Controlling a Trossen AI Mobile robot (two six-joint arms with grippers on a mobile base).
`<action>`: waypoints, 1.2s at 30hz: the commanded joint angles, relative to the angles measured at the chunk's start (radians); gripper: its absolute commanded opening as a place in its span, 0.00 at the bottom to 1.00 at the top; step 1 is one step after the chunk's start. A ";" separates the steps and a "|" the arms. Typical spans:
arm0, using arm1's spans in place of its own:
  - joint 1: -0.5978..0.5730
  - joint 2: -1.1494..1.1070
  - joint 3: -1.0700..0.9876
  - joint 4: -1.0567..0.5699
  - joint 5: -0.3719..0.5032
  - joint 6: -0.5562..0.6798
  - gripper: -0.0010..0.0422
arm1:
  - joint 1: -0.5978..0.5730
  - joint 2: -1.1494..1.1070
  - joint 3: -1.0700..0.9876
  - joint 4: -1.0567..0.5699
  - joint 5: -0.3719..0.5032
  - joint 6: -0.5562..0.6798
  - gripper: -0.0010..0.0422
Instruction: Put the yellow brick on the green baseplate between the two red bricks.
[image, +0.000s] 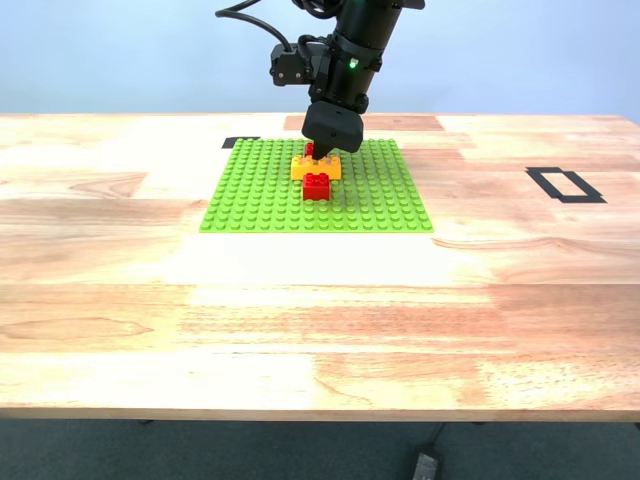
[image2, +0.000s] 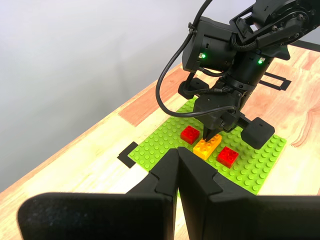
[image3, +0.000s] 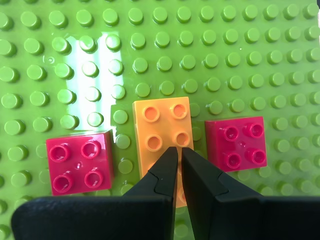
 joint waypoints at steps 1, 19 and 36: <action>0.000 0.000 0.000 0.000 0.000 0.000 0.02 | 0.012 0.005 -0.005 0.000 -0.008 0.011 0.05; 0.000 0.000 0.000 0.000 0.000 0.000 0.02 | 0.009 -0.040 -0.035 0.063 0.023 0.005 0.05; 0.000 -0.020 0.000 0.041 -0.010 0.000 0.02 | -0.202 -0.438 -0.259 0.193 0.027 0.149 0.05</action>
